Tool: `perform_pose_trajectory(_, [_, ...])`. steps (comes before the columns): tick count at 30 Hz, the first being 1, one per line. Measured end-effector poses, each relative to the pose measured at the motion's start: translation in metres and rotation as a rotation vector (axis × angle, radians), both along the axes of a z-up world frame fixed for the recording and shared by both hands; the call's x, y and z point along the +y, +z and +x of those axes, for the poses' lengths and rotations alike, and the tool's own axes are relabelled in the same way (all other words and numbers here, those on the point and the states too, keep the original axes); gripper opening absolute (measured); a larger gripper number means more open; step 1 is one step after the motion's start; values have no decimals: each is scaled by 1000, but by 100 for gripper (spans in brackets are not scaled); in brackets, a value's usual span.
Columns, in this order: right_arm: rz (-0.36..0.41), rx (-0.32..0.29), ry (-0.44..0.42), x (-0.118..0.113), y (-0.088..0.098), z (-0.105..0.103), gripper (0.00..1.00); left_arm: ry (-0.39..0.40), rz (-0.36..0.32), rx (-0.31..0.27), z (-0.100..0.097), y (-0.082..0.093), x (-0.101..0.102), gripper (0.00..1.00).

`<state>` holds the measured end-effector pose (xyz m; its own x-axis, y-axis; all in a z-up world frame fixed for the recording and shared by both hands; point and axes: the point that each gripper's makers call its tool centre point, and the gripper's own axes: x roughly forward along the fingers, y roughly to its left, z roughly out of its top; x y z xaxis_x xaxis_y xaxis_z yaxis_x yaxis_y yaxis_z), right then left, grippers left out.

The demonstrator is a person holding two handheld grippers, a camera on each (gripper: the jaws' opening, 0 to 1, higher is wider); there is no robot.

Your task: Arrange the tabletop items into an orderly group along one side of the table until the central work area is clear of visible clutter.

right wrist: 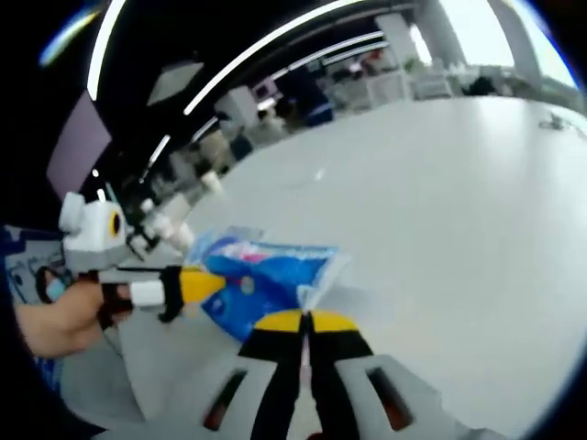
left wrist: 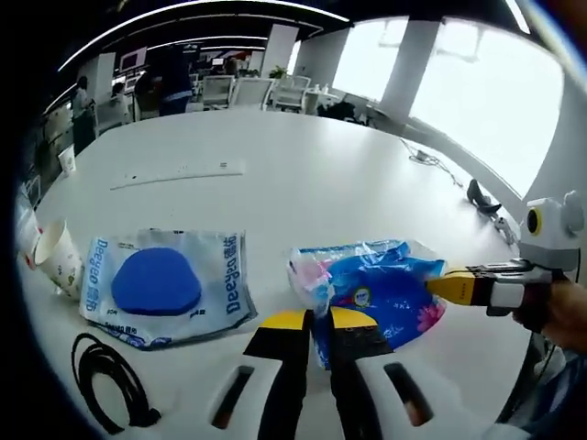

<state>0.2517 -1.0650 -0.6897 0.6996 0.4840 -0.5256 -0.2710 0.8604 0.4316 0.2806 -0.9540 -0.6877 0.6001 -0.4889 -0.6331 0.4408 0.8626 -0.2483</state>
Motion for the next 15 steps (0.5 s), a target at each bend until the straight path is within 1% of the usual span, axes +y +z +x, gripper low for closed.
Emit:
perform_pose_trajectory(3, [-1,-4,-9,-3,0,6,0,-2,-6,-15,8,1,-3,6])
perform_pose_trajectory(8, [-5,-3,1,0,-4,15,0,28,8,9,18,-11,0,6])
perform_pose_trajectory(12, [-29,-8,11,2,-7,19,0,46,6,-1,22,-8,0,6])
perform_pose_trajectory(15, [-21,-3,4,1,-10,23,0,54,2,-14,28,-7,0,6])
